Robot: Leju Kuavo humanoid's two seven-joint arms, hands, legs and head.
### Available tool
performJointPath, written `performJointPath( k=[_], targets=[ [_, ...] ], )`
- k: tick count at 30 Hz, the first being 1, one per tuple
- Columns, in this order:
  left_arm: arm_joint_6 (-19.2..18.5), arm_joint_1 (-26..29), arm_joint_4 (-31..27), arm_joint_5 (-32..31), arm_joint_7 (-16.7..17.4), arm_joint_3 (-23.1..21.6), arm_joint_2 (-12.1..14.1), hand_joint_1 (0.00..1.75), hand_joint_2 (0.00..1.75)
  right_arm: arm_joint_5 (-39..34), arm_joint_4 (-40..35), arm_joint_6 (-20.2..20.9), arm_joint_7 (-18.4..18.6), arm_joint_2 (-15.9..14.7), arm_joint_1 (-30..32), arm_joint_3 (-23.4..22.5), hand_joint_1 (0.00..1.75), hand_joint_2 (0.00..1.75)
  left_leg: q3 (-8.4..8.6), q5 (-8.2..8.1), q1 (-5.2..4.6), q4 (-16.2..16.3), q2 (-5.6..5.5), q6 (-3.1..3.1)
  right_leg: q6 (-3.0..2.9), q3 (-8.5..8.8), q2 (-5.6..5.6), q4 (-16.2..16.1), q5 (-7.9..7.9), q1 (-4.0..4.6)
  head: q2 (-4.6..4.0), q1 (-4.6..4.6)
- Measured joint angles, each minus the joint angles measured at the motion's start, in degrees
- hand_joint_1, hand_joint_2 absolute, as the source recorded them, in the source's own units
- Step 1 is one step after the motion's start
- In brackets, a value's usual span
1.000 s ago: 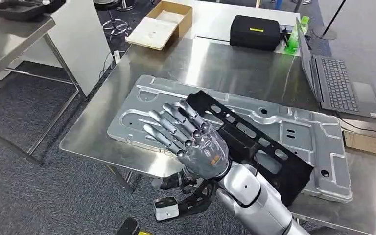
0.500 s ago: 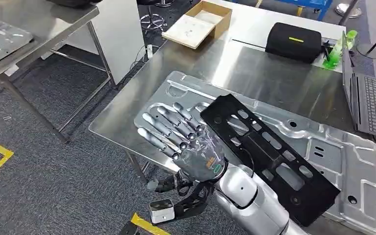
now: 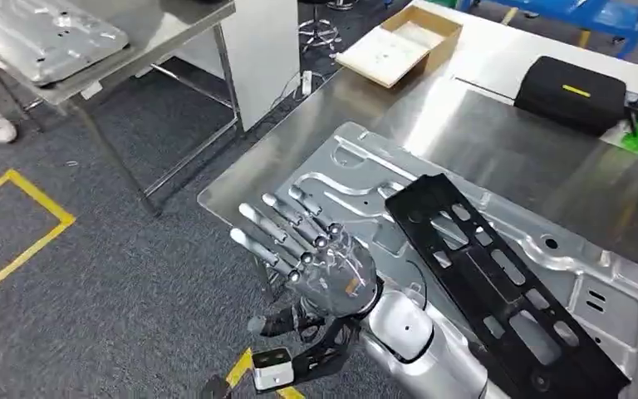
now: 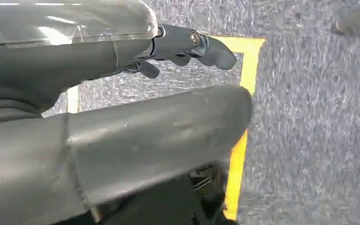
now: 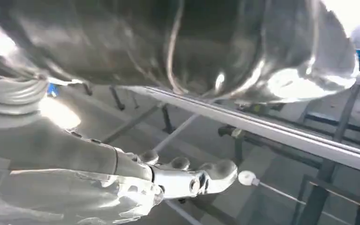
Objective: Take the parts from the cabinet and place them on the table.
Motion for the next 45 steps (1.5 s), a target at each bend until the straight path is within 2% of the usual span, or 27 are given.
performJointPath(
  k=[2,3,4,6,8,11,12,13,17,19,20,22,24,26,27,28,31,32,33,34,35,37,38,40,42,43,45],
  targets=[
    [0.11,-0.02,0.0,-0.04,0.13,-0.02,0.33,0.0,0.0,0.07,0.02,0.02,-0.33,0.53,0.01,0.0,0.0,0.0,-0.13,0.12,-0.06,-0.22,-0.55,-0.76,-0.9,0.59,-1.6,-1.06,0.56,-0.63,0.0,0.0],
    [0.22,0.0,0.0,-0.07,0.15,-0.04,0.33,0.0,0.0,0.07,0.02,0.02,-0.66,1.01,0.04,0.0,0.0,0.0,-0.61,-0.93,-0.43,1.12,3.67,-0.98,-1.18,1.0,-2.51,-1.6,0.73,-0.54,0.0,-0.09],
    [0.44,-0.18,0.0,-0.04,0.13,-0.04,0.33,0.0,0.0,-0.04,0.02,0.02,-0.9,1.14,0.06,0.0,0.0,0.0,-1.96,-2.83,-0.4,3.91,5.65,-1.11,-1.6,1.11,-3.37,-1.67,0.72,-0.41,0.0,-0.13],
    [0.79,-0.74,0.0,0.35,0.04,-0.02,0.33,0.0,0.0,0.02,0.33,0.02,-1.73,1.14,0.49,0.0,0.0,0.0,-6.37,-7.15,-0.23,12.97,6.97,-1.4,-1.79,1.08,-5.6,-1.64,0.59,-0.12,0.0,-0.11],
    [0.44,-0.66,0.0,0.79,-0.48,-0.02,0.35,0.0,0.0,0.26,0.7,0.02,-2.16,1.33,0.82,0.17,0.0,0.0,-7.67,-7.41,-0.15,16.09,7.29,-1.62,-1.85,1.07,-7.4,-1.61,0.43,-0.05,0.0,-0.13],
    [0.24,-0.34,0.0,0.85,-0.83,-0.02,0.48,0.0,0.0,-0.2,0.89,0.02,-3.34,2.23,0.87,0.2,0.0,0.0,-1.35,-1.46,-0.14,5.04,9.01,-1.41,-1.45,1.17,-9.45,-1.22,0.01,-0.05,0.0,-0.13],
    [0.24,-0.37,0.0,0.85,-0.9,-0.02,0.48,0.0,0.0,-0.39,0.87,0.02,-3.78,2.49,0.88,0.2,0.0,0.0,0.79,-0.69,-0.31,1.14,11.72,-1.1,-1.16,1.22,-9.9,-0.96,-0.22,0.16,0.0,-0.13],
    [0.24,-0.53,0.0,0.83,-0.9,-0.02,0.48,0.0,0.0,-0.87,0.85,0.0,-4.3,2.69,0.97,0.09,0.0,0.0,1.21,-1.23,-1.06,0.03,12.26,-0.72,-0.7,1.01,-10.38,-0.49,-0.61,0.72,0.0,-0.13],
    [0.57,0.22,0.0,0.98,0.02,0.04,0.68,0.0,0.0,-2.03,0.83,0.02,-6.6,3.72,1.43,-0.9,0.0,0.0,1.07,-0.83,-0.79,-0.2,9.83,0.66,0.16,1.53,-12.43,-0.84,-0.88,0.76,0.0,0.0],
    [0.89,0.49,0.0,1.18,0.42,0.07,0.83,0.0,0.0,-2.21,0.72,-0.02,-7.26,4.29,1.6,-1.68,0.0,0.0,1.03,-0.54,-0.51,-0.49,8.88,1.31,0.68,0.33,-7.51,2.55,-3.62,0.13,0.0,0.02],
    [1.05,0.46,0.0,1.33,0.68,0.11,0.94,0.0,0.0,-2.27,0.66,0.0,-7.73,4.29,1.92,-2.23,0.0,0.0,0.94,-0.51,-0.51,-0.48,8.24,1.61,0.75,-1.77,-6.16,7.18,-6.19,0.09,0.0,0.0],
    [1.2,0.81,0.0,1.46,0.76,0.15,1.09,0.0,0.0,-2.56,0.66,0.0,-8.59,4.31,3.19,-3.21,0.0,0.0,0.9,-0.52,-0.6,-0.41,6.7,1.66,0.84,-5.78,-5.45,15.31,-9.28,0.13,0.0,0.02],
    [1.4,1.53,0.0,1.68,0.65,0.28,1.57,0.0,0.0,-2.95,0.57,0.0,-10.1,4.72,4.03,-4.29,0.0,0.0,0.91,-0.54,-0.63,-0.2,5.22,1.65,0.65,-6.32,-5.3,15.44,-7.31,0.13,0.0,0.0],
    [1.59,1.98,0.0,1.75,0.44,0.42,1.95,0.0,0.0,-3.28,0.06,0.0,-11.1,5.47,4.25,-5.25,0.0,0.0,0.98,-0.61,-0.63,-0.03,3.63,1.52,0.15,-2.55,-4.39,6.72,-1.76,0.12,0.0,0.0],
    [1.68,2.02,0.0,1.81,0.33,0.5,1.99,0.0,0.0,-3.28,-0.18,0.0,-11.45,5.75,4.27,-5.62,0.0,0.0,0.9,-0.63,-0.56,0.02,2.97,1.41,-0.21,-0.49,-1.95,1.97,0.44,0.09,0.0,0.0],
    [1.73,1.91,0.0,1.9,0.2,0.55,2.03,0.0,0.0,-3.34,-0.31,0.0,-11.83,6.06,4.4,-5.95,0.0,0.0,0.62,-0.69,-0.87,0.31,2.45,1.08,-0.54,0.15,0.07,0.14,-0.31,-0.13,0.0,-0.02],
    [1.81,2.11,0.0,1.88,-0.09,0.74,2.4,0.0,0.0,-3.45,-0.63,0.0,-12.48,6.76,4.84,-6.84,0.0,0.0,0.22,-0.21,-0.16,-0.15,0.74,-0.22,-0.59,0.27,-1.38,-0.1,-0.27,0.43,0.0,0.0],
    [1.83,2.29,0.0,1.88,-0.15,0.9,2.56,0.0,0.0,-3.5,-0.81,0.0,-12.63,7.22,4.86,-6.99,0.0,0.0,0.08,-0.1,-0.49,-0.31,0.13,-0.72,-1.11,0.64,-2.0,-0.86,0.09,-0.12,0.0,-0.02],
    [1.86,2.49,0.0,1.86,-0.2,0.98,2.89,0.0,0.0,-3.56,-0.96,0.02,-12.68,7.63,4.85,-7.04,0.0,0.0,0.16,-0.5,-0.26,0.21,1.44,-0.69,-1.41,1.06,-3.0,-1.43,0.41,-0.37,0.0,-0.02],
    [1.88,2.45,0.0,1.84,-0.26,0.98,2.88,0.0,0.0,-3.69,-1.09,0.0,-12.72,8.02,4.91,-7.15,0.0,0.0,-0.85,-2.17,-0.64,2.46,4.46,-0.94,-1.72,1.26,-3.6,-1.7,0.48,-0.33,0.0,-0.33],
    [1.88,2.28,0.0,1.84,-0.28,0.98,2.88,0.0,0.0,-3.83,-1.16,0.0,-12.85,8.07,4.97,-7.26,0.0,0.0,-2.6,-4.2,-0.58,6.0,5.86,-1.16,-1.86,1.27,-4.45,-1.69,0.39,-0.26,0.0,-0.33],
    [1.9,2.1,0.0,1.77,-0.22,1.01,2.91,0.0,0.0,-3.89,-1.2,0.0,-13.03,8.11,5.53,-7.59,0.0,0.0,-6.73,-8.03,-0.35,14.55,7.01,-1.63,-2.08,1.28,-6.31,-1.65,0.21,-0.03,0.0,-0.33],
    [1.88,2.15,0.0,1.68,-0.13,1.01,2.91,0.0,0.0,-3.58,-1.2,0.0,-12.98,8.11,5.75,-7.72,0.0,0.0,-7.98,-8.54,-0.21,17.21,7.23,-1.82,-2.13,1.26,-7.2,-1.63,0.16,0.04,0.0,-0.33],
    [1.68,2.25,0.0,1.38,0.09,1.01,2.91,0.0,0.0,-2.82,-1.22,0.02,-12.63,8.11,5.79,-7.87,0.0,0.0,-6.2,-5.7,-0.05,13.9,7.63,-1.96,-1.96,1.34,-8.48,-1.51,-0.04,0.06,0.0,-0.33],
    [1.46,1.92,0.0,1.22,0.09,1.01,2.91,0.0,0.0,-2.8,-1.62,0.0,-12.52,8.11,5.77,-8.04,0.0,0.0,-0.38,-0.81,-0.04,3.37,9.52,-1.7,-1.5,1.58,-9.73,-1.06,-0.54,0.04,0.0,-0.33],
    [1.29,1.54,0.0,1.03,0.09,1.01,2.84,0.0,0.0,-2.8,-1.82,0.0,-12.54,8.11,5.76,-8.13,0.0,0.0,1.0,-1.57,-0.54,0.46,12.1,-1.44,-1.14,1.54,-10.22,-0.85,-0.84,0.34,0.0,-0.33],
    [1.18,1.03,0.0,0.72,0.07,0.98,2.78,0.0,0.0,-2.69,-2.12,0.02,-12.52,8.13,5.73,-8.22,0.0,0.0,0.78,-1.2,-0.78,0.36,10.75,-0.41,-0.69,1.54,-11.11,-0.63,-1.06,0.77,0.0,-0.26]
  ],
)
